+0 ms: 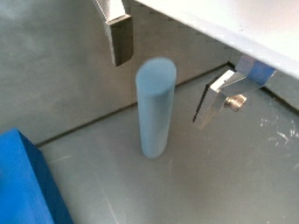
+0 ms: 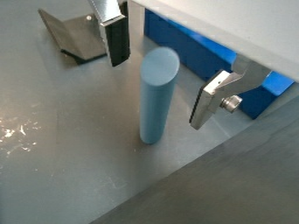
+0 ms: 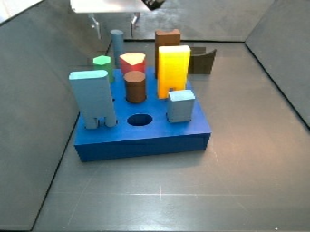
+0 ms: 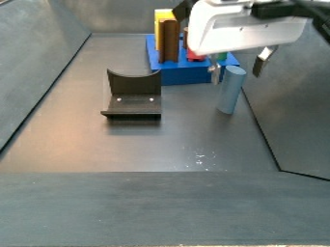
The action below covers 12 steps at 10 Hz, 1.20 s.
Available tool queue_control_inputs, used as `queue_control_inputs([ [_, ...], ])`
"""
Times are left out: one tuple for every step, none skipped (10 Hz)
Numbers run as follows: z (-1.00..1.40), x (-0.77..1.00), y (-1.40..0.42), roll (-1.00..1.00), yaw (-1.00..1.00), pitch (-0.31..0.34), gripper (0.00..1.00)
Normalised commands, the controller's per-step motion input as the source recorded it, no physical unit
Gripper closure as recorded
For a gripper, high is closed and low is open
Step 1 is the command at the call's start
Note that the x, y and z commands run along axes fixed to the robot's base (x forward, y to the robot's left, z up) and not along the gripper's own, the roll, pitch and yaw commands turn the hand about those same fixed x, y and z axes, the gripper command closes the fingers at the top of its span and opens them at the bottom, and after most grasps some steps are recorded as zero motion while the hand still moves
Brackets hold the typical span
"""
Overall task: Pick up the oval object. Move up. Move to above the board. Insert the oval object.
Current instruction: Pick up the oval object.
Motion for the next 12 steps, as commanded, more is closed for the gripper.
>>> queue_control_inputs([
  [-0.27, 0.00, 0.00, -0.14, 0.00, 0.000, 0.00],
  [0.00, 0.00, 0.00, 0.00, 0.00, 0.000, 0.00],
  [0.00, 0.00, 0.00, 0.00, 0.00, 0.000, 1.00],
  [0.00, 0.00, 0.00, 0.00, 0.00, 0.000, 1.00],
  [0.00, 0.00, 0.00, 0.00, 0.00, 0.000, 1.00],
  [0.00, 0.00, 0.00, 0.00, 0.00, 0.000, 1.00],
  [0.00, 0.00, 0.00, 0.00, 0.00, 0.000, 1.00],
  [0.00, 0.00, 0.00, 0.00, 0.00, 0.000, 1.00],
  [0.00, 0.00, 0.00, 0.00, 0.00, 0.000, 1.00],
  [0.00, 0.00, 0.00, 0.00, 0.00, 0.000, 1.00],
  [0.00, 0.00, 0.00, 0.00, 0.00, 0.000, 1.00],
  [0.00, 0.00, 0.00, 0.00, 0.00, 0.000, 1.00],
])
